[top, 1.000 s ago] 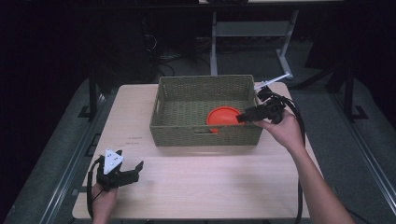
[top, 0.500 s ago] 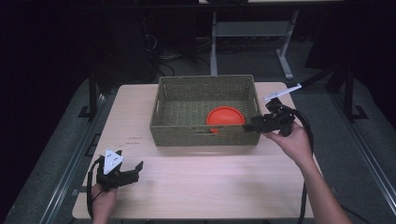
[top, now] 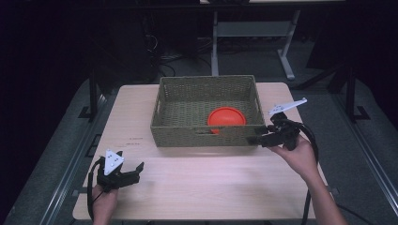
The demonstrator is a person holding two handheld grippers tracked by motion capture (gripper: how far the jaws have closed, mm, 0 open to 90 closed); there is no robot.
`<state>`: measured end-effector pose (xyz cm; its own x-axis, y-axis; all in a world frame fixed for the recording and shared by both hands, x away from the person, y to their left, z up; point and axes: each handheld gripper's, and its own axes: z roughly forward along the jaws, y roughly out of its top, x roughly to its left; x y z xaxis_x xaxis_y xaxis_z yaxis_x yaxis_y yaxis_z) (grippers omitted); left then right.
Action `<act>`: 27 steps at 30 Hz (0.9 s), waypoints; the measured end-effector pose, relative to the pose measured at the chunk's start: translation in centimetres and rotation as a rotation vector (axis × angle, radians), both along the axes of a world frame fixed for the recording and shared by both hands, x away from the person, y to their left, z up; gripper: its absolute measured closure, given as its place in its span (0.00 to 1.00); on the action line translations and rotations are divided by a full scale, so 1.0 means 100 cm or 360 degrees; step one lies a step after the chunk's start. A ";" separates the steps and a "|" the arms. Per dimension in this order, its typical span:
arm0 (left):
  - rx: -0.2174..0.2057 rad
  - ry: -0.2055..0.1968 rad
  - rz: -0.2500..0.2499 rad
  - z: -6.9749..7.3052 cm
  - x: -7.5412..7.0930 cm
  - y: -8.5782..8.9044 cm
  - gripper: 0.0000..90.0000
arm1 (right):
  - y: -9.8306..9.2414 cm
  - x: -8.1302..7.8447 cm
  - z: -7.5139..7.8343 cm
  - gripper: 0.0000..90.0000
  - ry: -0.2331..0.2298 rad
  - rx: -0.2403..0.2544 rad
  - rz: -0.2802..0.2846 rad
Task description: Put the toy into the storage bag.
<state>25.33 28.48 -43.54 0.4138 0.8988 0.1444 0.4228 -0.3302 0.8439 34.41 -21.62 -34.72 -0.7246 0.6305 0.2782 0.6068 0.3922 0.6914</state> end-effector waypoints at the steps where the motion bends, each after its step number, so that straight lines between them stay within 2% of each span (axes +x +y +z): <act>1: 0.0001 0.0000 -0.0002 0.000 0.000 0.000 0.14 | -0.001 -0.001 -0.002 0.41 0.0007 -0.0002 0.0004; 14: 0.0002 -0.0009 0.0007 0.000 0.000 0.001 0.14 | -0.013 -0.014 -0.036 0.36 0.0066 0.0006 0.0003; 27: 0.0001 -0.0004 0.0011 -0.001 0.000 0.000 0.14 | -0.028 -0.025 -0.054 0.33 0.0070 0.0019 -0.0031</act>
<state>25.34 28.52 -43.60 0.4072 0.9016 0.1460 0.4231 -0.3279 0.8447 31.92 -24.42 -40.17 -0.6991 0.6410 0.3169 0.6440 0.3720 0.6684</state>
